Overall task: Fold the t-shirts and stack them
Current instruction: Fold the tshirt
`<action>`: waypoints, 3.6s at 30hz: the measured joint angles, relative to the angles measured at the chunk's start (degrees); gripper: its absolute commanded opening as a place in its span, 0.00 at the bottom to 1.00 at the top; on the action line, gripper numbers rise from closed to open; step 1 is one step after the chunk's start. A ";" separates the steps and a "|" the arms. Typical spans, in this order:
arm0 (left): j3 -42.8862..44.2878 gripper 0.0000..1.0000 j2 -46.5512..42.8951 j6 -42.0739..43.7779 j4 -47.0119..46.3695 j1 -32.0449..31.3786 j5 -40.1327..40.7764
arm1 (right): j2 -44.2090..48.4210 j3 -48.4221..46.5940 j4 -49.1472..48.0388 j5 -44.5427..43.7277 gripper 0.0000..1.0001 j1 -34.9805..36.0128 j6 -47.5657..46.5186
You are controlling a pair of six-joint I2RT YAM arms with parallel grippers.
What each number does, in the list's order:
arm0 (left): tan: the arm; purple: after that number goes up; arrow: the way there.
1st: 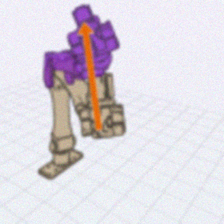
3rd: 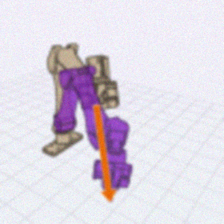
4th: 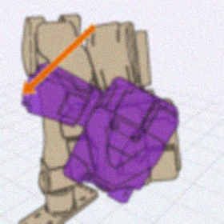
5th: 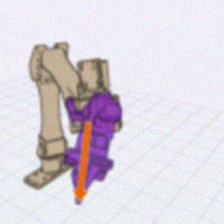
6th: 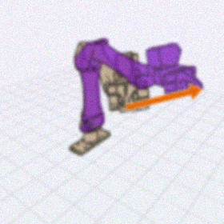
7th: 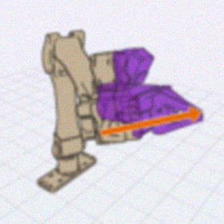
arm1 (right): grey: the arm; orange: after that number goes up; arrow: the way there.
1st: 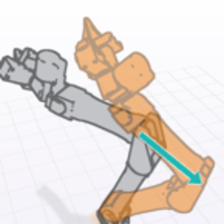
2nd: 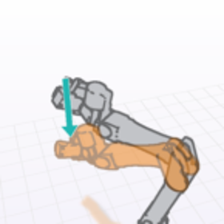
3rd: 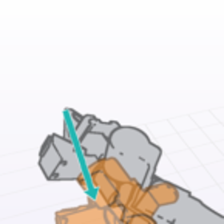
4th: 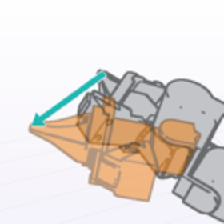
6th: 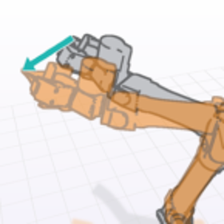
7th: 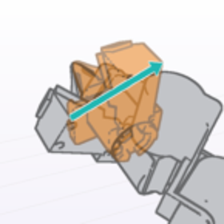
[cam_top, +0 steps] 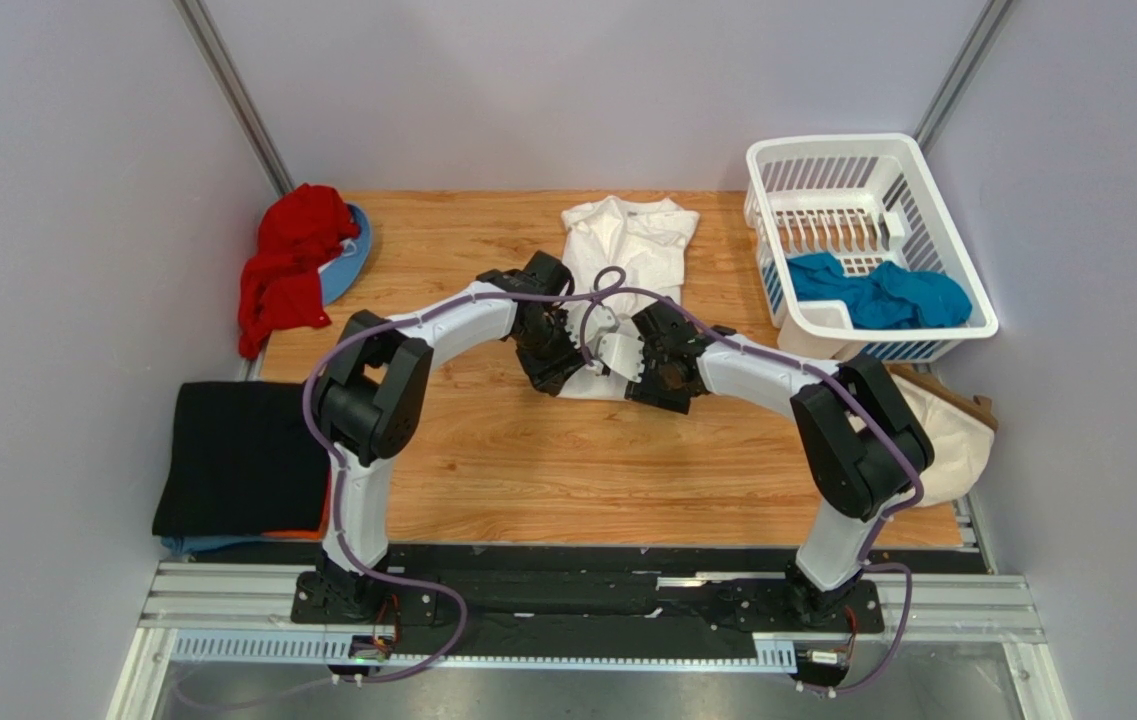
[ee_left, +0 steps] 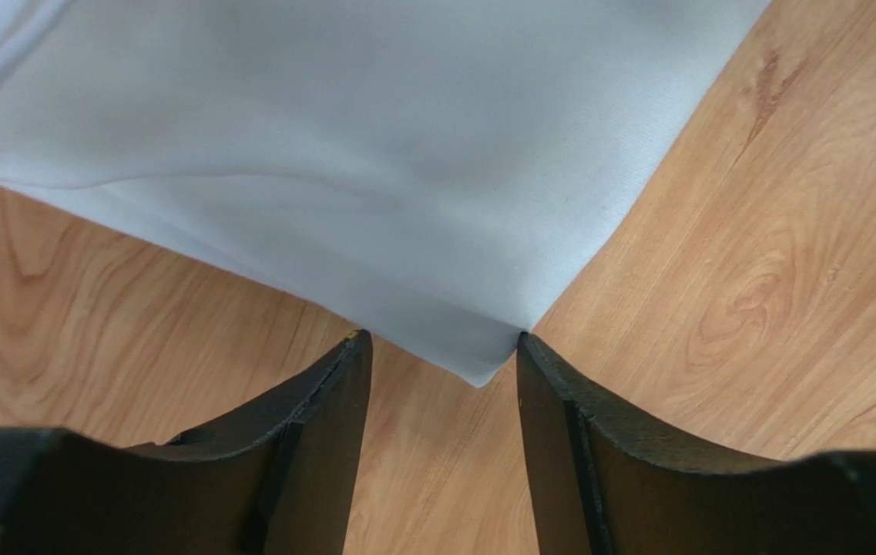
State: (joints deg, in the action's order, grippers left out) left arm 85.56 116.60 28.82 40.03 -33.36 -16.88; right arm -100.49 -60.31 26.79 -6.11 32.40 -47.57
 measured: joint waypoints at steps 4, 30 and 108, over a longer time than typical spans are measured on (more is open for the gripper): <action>1.20 0.48 1.27 -0.92 2.14 0.13 -2.45 | -0.33 -0.28 0.35 0.09 0.53 -0.22 -1.44; -10.86 0.00 -7.10 -4.07 1.90 -2.67 -9.27 | 9.92 8.46 3.30 4.31 0.00 4.46 -0.15; 32.35 0.40 16.33 -0.24 -0.98 11.87 0.22 | -23.82 -38.03 6.21 -1.79 0.48 -7.37 -7.54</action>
State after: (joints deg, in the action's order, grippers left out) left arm 117.91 132.92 28.58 39.05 -21.50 -16.67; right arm -124.31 -98.35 32.99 -7.90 25.04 -55.11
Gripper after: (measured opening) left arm 0.378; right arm 0.442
